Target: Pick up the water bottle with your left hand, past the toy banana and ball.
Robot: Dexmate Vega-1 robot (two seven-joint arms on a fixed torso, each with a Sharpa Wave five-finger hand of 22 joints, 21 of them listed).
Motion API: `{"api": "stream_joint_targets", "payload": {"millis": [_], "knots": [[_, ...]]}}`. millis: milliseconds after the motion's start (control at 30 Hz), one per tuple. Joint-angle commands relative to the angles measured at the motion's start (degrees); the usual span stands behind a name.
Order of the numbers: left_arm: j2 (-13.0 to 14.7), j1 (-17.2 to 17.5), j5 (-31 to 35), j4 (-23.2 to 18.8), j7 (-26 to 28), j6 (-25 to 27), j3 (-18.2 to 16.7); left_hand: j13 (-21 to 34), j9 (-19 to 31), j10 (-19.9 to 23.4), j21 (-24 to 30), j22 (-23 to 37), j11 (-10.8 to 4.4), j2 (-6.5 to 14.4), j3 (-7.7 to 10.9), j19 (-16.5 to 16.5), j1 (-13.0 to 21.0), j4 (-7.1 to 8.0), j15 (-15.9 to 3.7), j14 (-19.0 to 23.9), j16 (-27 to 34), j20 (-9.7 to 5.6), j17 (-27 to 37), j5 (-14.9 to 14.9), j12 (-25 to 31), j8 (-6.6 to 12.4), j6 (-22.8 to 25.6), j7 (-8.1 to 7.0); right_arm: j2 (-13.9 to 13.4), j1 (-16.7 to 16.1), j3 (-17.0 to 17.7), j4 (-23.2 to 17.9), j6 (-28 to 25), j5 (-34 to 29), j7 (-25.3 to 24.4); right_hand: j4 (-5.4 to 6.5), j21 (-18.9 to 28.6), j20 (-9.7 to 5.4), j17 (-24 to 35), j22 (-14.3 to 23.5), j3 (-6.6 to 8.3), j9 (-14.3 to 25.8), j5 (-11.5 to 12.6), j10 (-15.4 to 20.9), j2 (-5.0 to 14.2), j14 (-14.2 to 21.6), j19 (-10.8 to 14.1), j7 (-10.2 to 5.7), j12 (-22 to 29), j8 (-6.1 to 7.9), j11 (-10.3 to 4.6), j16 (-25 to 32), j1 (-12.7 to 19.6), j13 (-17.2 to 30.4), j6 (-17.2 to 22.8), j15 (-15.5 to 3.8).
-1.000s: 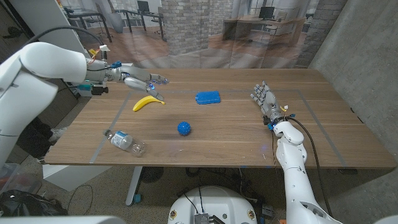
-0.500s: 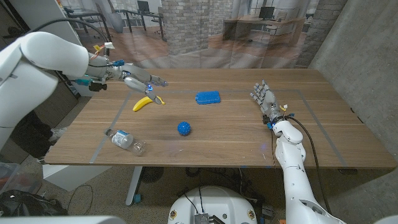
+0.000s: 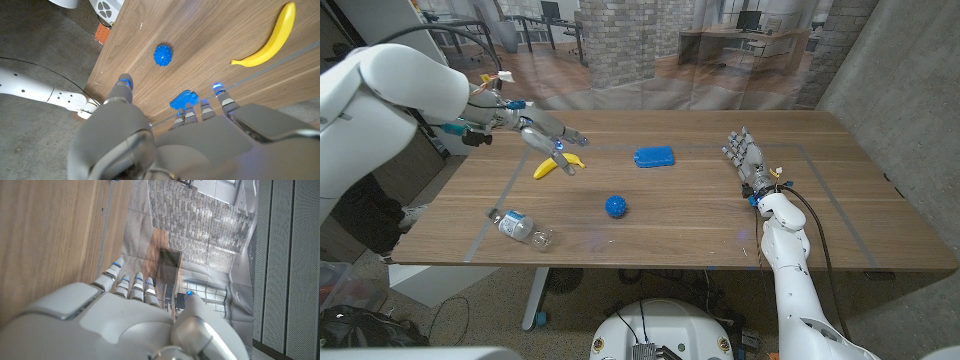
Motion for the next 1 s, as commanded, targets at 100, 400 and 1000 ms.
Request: {"api": "stream_joint_targets", "payload": {"millis": [100,400,1000], "knots": [[4.1,-3.4,1.1,-1.4,-4.3,2.0,4.0,0.3,0.3,-0.1,-0.1,0.1,-0.38,0.0,0.36,0.5,2.0,-0.1,0.02,0.1,0.2,-0.05,0.3,0.4,0.3,0.2,0.3,-0.17,0.1,0.4,-0.1,0.7,1.1,0.7,-0.2,0.01,0.3,0.25,0.2,0.1,0.02,0.2,0.2,0.5,-0.14,0.3,0.4,0.03,0.3,0.57,-0.16,0.3,0.0,0.3,0.3,0.23],[5.9,-5.6,1.3,-2.2,-6.6,2.1,6.6,0.5,0.4,-1.5,-0.8,0.1,0.08,0.0,0.51,0.3,5.8,0.0,0.13,-0.2,0.1,-0.06,0.3,0.4,-0.3,-0.63,-1.8,0.26,0.3,0.3,-0.1,0.8,1.7,0.9,-0.8,0.02,0.3,0.26,0.3,0.1,0.0,0.2,0.2,0.5,-0.17,0.3,0.4,0.05,0.3,0.57,-0.14,0.3,-0.1,0.3,0.3,0.26],[12.9,-10.0,-0.3,-3.1,-7.4,2.2,14.0,1.0,0.6,-5.0,-1.9,0.3,-1.22,0.8,0.34,-0.7,10.1,0.62,0.07,-1.9,-0.2,-0.94,0.5,-0.5,-1.0,-1.23,-5.7,-0.12,1.4,-1.3,-0.7,-0.1,2.7,1.1,-2.3,0.04,0.3,0.26,0.3,0.1,-0.03,0.2,0.2,0.5,-0.18,0.3,0.4,0.06,0.3,0.54,-0.13,0.3,-0.2,0.3,0.4,0.22]]}}
